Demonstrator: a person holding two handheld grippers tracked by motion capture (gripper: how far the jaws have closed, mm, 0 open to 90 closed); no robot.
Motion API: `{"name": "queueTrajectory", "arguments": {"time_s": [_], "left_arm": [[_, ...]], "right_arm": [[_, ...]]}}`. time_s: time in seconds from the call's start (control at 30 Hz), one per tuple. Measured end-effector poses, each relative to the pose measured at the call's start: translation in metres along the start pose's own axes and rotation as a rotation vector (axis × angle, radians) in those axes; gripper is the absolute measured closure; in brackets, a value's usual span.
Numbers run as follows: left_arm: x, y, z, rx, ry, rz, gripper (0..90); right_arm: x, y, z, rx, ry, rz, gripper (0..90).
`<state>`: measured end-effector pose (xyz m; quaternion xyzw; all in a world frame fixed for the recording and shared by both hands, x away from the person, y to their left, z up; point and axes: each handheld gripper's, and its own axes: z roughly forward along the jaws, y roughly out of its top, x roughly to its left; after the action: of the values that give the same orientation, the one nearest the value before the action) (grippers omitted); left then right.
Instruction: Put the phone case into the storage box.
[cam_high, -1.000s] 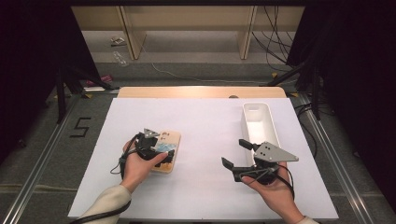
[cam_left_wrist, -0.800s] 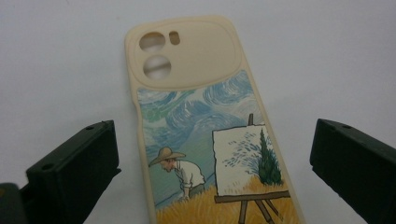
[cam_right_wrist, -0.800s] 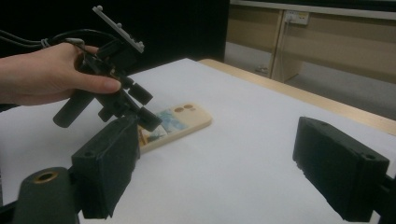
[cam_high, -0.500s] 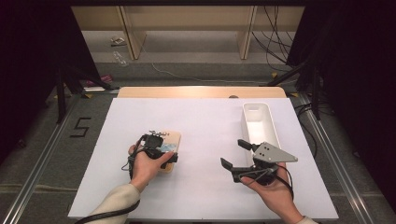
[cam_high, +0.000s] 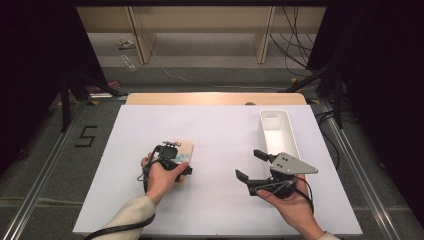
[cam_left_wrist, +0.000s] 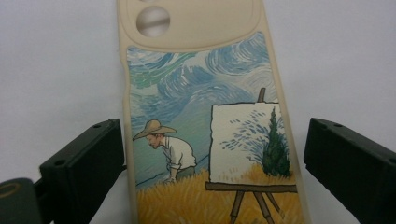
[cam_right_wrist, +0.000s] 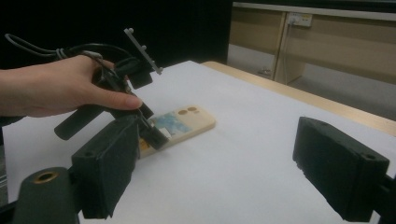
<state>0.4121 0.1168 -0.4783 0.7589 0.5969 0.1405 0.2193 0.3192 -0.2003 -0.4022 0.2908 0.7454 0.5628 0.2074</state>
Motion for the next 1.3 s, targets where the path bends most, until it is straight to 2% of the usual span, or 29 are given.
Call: {"name": "queueTrajectory", "arguments": {"time_s": [0.17, 0.37, 0.73, 1.3], "left_arm": [[0.0002, 0.001, 0.0022, 0.006, 0.016, 0.0, 5.2], [-0.0004, 0.0008, 0.0067, 0.017, 0.016, -0.018, 5.6], [0.0011, 0.0026, 0.007, 0.036, 0.009, -0.021, 4.7], [0.0005, 0.003, 0.0058, 0.034, 0.025, -0.036, 8.7]], "right_arm": [[0.0001, -0.0006, 0.0006, 0.001, 0.003, 0.001, 15.9], [0.0, -0.0013, 0.0013, 0.003, 0.008, 0.002, 15.9], [0.0005, -0.002, 0.0017, 0.006, 0.012, 0.005, 15.9], [0.0013, -0.0028, 0.0026, 0.008, 0.02, 0.004, 15.9]]}}
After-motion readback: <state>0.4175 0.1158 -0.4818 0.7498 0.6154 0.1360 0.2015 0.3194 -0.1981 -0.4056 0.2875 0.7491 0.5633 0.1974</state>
